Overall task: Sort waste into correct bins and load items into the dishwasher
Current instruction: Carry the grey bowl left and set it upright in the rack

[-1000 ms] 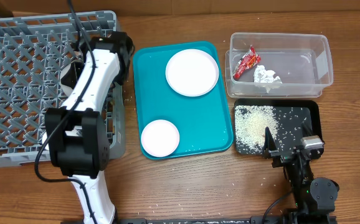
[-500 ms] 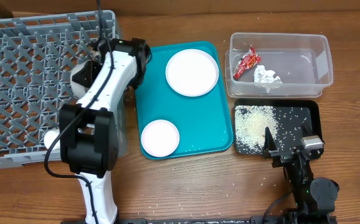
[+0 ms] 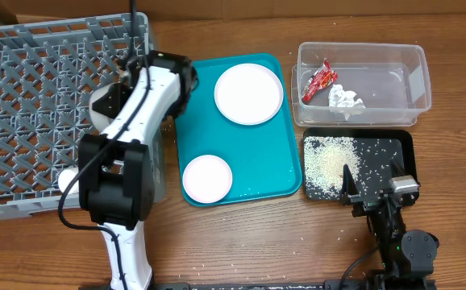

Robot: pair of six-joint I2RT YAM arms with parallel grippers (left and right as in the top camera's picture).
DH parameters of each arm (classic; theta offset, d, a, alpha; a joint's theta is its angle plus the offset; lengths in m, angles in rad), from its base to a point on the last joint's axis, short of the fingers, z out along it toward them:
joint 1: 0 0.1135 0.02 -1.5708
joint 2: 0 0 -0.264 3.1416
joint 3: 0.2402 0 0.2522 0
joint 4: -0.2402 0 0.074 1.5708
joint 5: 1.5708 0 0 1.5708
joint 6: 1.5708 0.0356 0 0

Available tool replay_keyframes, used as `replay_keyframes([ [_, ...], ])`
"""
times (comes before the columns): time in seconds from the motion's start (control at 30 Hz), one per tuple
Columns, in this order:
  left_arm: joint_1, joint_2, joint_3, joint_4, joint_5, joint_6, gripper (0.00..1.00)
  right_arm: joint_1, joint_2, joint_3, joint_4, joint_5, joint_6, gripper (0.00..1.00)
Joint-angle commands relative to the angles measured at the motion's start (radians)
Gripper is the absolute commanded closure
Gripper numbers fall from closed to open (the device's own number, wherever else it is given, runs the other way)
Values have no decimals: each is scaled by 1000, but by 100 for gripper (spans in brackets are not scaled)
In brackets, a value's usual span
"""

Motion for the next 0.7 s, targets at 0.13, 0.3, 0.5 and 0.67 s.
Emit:
replay_keyframes([
  [0.13, 65, -12, 1, 29, 10, -46, 96, -6, -10, -11, 5, 2, -1, 0],
  [0.3, 60, -12, 1, 68, 23, -23, 96, -6, -10, -11, 5, 2, -1, 0],
  [0.5, 19, -12, 1, 74, 114, -24, 96, -6, -10, -11, 5, 2, -1, 0],
  [0.67, -20, -12, 1, 76, 176, -31, 88, -6, -10, -11, 5, 2, -1, 0],
])
